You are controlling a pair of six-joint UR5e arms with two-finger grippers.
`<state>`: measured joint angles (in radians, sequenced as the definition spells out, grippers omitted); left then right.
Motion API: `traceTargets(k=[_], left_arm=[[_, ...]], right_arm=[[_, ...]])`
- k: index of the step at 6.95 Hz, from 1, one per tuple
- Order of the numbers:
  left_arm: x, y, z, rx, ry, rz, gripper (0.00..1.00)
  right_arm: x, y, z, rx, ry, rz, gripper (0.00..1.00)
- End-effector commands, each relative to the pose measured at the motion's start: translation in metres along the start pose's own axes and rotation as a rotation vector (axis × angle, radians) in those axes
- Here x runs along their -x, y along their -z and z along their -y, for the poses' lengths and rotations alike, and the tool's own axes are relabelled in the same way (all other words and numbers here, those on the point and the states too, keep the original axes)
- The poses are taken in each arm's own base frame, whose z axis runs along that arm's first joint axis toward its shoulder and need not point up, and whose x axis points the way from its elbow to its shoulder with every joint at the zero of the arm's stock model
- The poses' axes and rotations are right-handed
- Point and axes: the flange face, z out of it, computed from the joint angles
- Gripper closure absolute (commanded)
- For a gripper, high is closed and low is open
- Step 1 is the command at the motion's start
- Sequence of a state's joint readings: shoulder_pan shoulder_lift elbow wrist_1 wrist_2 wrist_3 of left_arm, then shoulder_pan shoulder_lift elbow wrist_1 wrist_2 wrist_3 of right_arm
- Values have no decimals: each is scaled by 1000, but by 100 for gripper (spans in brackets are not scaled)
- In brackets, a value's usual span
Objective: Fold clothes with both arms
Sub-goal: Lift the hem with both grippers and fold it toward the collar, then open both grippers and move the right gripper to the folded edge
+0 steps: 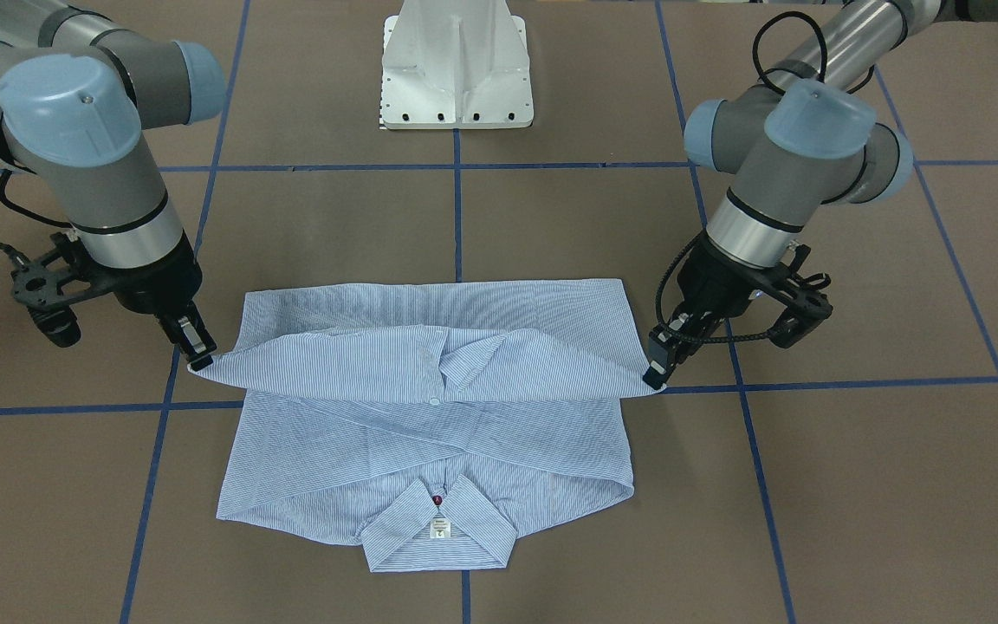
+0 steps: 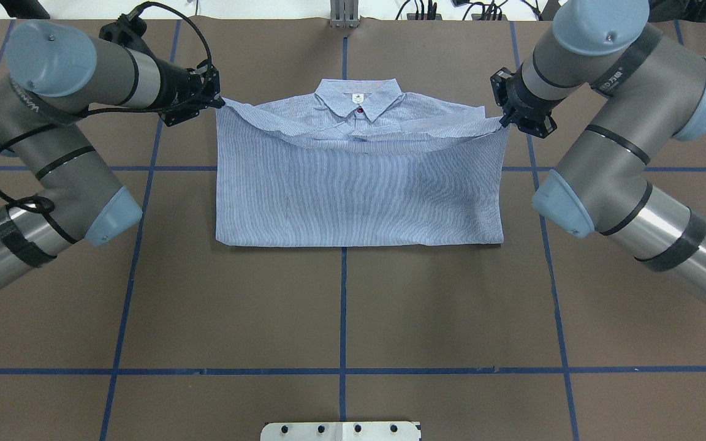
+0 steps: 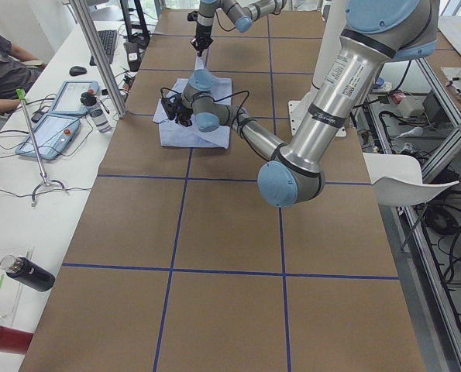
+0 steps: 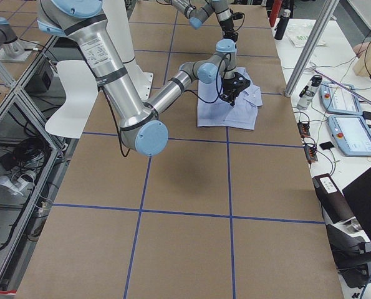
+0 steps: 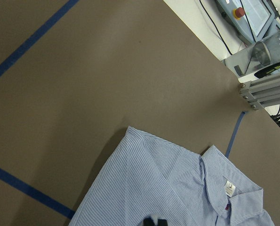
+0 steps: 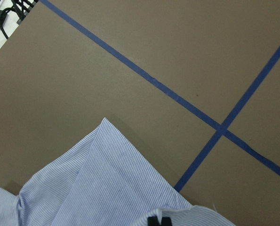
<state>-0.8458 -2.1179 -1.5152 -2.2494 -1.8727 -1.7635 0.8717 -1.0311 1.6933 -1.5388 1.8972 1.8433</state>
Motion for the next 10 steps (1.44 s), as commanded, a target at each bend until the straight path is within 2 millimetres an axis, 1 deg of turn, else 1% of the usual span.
traceTargets(k=[1,2,3,4,5,6,7,8,9,10], left_arm=[[0,-42,15,-4,-3,-7,100],[-4,-58,19,-8,-3,4,100],[-10,-84,31,-64,-22,25,100],[0,-104,42,-86,-63,31,98],[10,-113,48,-102,-91,42,82],[12,-115,51,-112,-112,39,37],[11,-114,51,-115,-133,37,11],[9,-110,56,-119,-131,31,9],[-3,-95,65,-127,-131,4,9],[-10,-84,62,-126,-137,-18,9]], right_arm=[[13,-51,16,3,18,20,100],[21,-66,19,4,39,-4,100],[24,-77,20,17,76,-16,100],[31,-100,26,17,86,-14,100],[33,-117,31,33,105,26,100],[53,-121,27,48,110,22,54],[60,-116,33,47,104,27,47],[65,-109,38,55,97,37,1],[73,-93,46,92,88,53,0],[75,-60,61,166,78,85,0]])
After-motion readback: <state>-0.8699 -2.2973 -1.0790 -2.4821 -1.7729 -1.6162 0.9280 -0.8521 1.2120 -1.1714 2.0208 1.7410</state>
